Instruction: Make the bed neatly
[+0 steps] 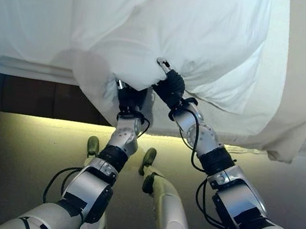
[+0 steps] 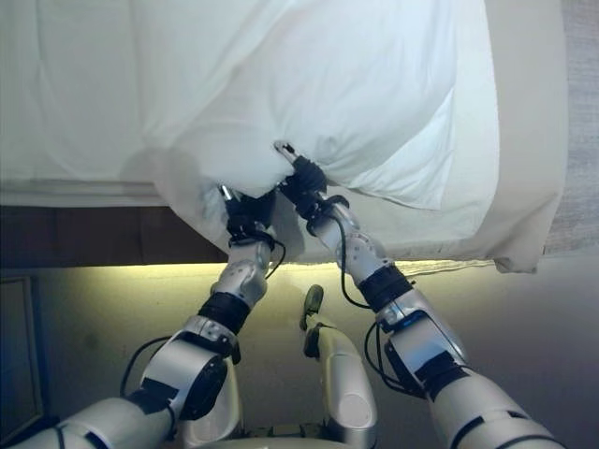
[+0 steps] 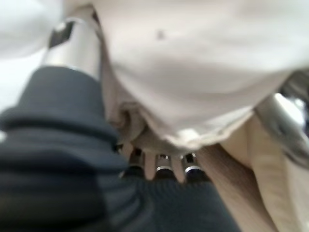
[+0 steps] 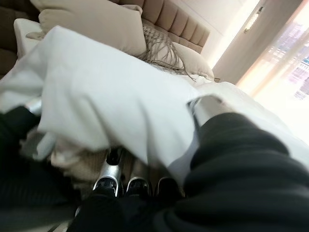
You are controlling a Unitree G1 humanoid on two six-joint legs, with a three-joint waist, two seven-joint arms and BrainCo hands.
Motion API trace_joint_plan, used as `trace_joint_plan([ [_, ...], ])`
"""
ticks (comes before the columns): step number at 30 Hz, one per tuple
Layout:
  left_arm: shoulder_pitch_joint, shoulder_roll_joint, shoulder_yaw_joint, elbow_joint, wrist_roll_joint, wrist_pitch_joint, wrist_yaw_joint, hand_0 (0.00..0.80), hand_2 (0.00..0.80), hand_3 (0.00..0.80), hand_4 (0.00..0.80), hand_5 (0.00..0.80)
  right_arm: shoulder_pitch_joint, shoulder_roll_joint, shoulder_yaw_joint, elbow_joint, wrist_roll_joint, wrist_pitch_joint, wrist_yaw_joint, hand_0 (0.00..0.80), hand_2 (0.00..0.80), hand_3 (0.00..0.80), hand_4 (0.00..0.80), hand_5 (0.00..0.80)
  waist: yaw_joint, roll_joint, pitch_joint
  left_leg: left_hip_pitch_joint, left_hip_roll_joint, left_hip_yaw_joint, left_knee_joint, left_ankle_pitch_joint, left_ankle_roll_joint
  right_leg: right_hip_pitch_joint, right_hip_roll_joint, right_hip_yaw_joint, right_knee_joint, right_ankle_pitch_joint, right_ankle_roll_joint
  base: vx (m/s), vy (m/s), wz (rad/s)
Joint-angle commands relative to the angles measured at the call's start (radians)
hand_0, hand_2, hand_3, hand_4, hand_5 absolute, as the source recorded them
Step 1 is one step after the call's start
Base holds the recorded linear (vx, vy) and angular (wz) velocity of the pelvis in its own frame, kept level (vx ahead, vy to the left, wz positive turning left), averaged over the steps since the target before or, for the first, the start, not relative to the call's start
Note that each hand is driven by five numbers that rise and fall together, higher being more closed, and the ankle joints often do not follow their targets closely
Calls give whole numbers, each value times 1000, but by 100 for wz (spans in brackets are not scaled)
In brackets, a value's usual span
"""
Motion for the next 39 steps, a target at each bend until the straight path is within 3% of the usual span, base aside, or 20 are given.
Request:
trace_joint_plan([
  [1,-49,33,11,-95,1,-26,-11,0,0,0,0,0,3,4,-62,-53,-18,32,50,0,0,0,0,0,52,-15,-30,21,-10,22,-1,-35,9,36,-59,-7,-38,21,86,11,4,20],
  [11,28,106,72,-101,1,-19,14,0,0,0,0,0,109,-60,-48,4,-155,148,83,0,0,0,0,0,69,8,-82,97,-27,3,-30,-39,10,114,-82,-26,-56,10,88,33,32,9],
  [19,144,143,130,-99,1,10,-16,0,0,0,0,0,350,-72,-30,36,-265,196,193,0,0,0,0,0,55,20,-132,182,-28,4,-25,-65,10,205,-96,-17,-66,-9,85,80,68,5],
  [31,388,137,303,-60,1,85,-90,0,0,0,0,0,788,-88,-203,257,-471,221,424,0,0,0,0,0,36,71,-253,369,-44,17,-65,-91,27,380,-106,7,-102,-32,99,161,111,-3],
  [39,537,168,401,9,1,183,-136,0,0,0,0,0,889,-75,-292,341,-563,235,444,0,0,0,0,0,56,86,-332,456,-56,12,-96,-98,35,475,-112,-6,-135,-32,108,176,84,-1],
])
